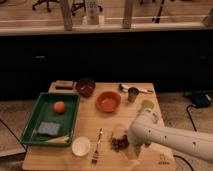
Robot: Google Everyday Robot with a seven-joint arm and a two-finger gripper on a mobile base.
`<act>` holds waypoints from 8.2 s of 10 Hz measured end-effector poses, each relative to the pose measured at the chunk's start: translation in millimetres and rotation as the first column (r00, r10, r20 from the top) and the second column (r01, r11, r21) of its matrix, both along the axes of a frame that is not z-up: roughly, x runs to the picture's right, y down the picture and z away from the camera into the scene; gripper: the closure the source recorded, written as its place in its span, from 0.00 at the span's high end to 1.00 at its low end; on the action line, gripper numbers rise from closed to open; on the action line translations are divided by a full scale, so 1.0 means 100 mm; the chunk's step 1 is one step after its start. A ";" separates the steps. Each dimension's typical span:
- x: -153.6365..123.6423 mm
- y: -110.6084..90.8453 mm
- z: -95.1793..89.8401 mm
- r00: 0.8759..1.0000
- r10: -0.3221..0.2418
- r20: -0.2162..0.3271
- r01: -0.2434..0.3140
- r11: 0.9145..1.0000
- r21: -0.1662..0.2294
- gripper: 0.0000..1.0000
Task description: Place grapes in red bowl
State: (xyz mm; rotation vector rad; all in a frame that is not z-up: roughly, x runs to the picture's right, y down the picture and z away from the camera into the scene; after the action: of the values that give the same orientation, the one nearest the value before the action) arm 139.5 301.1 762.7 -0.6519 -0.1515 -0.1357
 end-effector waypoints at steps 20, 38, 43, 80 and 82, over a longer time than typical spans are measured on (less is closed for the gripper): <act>0.27 -0.82 -0.38 0.996 0.068 -0.059 -0.064 0.996 0.069 0.03; 0.26 -2.03 -0.31 0.994 0.044 -0.102 -0.029 0.988 0.150 0.03; 0.21 -2.32 -0.26 0.996 0.010 -0.091 0.005 0.985 0.171 0.03; -0.41 -2.83 0.40 0.966 -0.204 0.158 0.181 0.972 0.149 0.03; -0.43 -2.81 0.46 0.963 -0.211 0.168 0.188 0.972 0.143 0.03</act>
State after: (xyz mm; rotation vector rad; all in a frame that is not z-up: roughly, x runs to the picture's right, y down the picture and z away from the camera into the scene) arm 96.5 19.9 808.6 -0.5268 -0.2519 -0.3978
